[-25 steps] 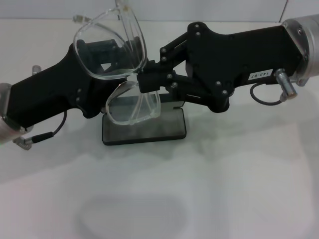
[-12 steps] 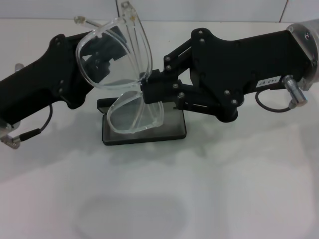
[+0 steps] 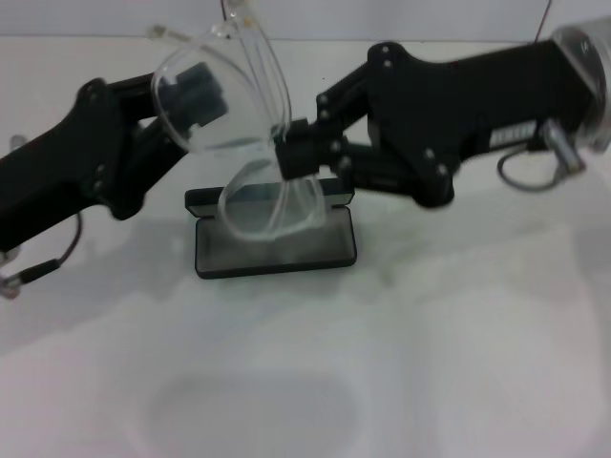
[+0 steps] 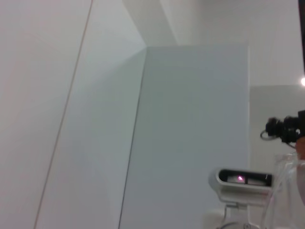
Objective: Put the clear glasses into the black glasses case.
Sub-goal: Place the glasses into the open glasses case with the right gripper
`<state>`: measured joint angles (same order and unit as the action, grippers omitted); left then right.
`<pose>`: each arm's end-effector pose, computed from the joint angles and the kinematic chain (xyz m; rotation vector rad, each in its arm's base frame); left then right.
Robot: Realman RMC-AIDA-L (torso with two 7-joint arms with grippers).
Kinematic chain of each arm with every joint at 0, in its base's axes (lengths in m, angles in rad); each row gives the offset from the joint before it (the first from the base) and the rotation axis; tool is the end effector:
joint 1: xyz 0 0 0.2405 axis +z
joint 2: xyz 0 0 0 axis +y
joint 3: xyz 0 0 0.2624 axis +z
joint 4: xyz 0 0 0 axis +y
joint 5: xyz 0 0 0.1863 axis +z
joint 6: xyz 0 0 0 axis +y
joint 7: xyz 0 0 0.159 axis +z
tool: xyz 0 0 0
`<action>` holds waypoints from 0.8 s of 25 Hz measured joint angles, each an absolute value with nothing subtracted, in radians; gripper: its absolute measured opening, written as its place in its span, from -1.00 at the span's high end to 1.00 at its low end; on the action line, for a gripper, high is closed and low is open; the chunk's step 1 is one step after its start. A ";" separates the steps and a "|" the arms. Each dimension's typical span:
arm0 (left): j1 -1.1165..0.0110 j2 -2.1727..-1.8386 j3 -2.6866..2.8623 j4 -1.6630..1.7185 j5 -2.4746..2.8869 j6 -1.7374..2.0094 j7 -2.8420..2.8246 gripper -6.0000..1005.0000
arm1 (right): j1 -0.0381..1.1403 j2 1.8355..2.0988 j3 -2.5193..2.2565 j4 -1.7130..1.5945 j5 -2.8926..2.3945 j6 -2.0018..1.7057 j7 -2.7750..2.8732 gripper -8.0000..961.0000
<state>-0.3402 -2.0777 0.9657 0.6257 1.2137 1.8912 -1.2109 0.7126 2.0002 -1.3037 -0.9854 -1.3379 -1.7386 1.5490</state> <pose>-0.2000 0.2630 0.0338 -2.4106 -0.2735 -1.5894 0.0640 0.3037 0.0100 2.7362 0.2073 -1.0483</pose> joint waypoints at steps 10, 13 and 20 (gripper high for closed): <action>-0.184 -2.028 0.907 0.668 1.236 1.896 -1.219 0.72 | 0.922 1.974 -1.224 -1.300 -1.930 -1.770 2.088 0.86; -0.139 -2.031 0.906 0.725 1.267 1.897 -1.222 0.72 | 1.020 1.997 -1.228 -1.270 -2.075 -1.811 2.146 0.86; -0.069 -2.023 0.899 0.790 1.306 1.899 -1.233 0.72 | 1.241 2.025 -1.375 -1.097 -2.231 -1.778 2.205 0.86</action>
<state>-0.0689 -2.0230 0.8989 0.7898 1.3056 1.8988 -1.2328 1.2407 2.0252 -1.3747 -1.0969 -2.2308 -1.7781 2.2048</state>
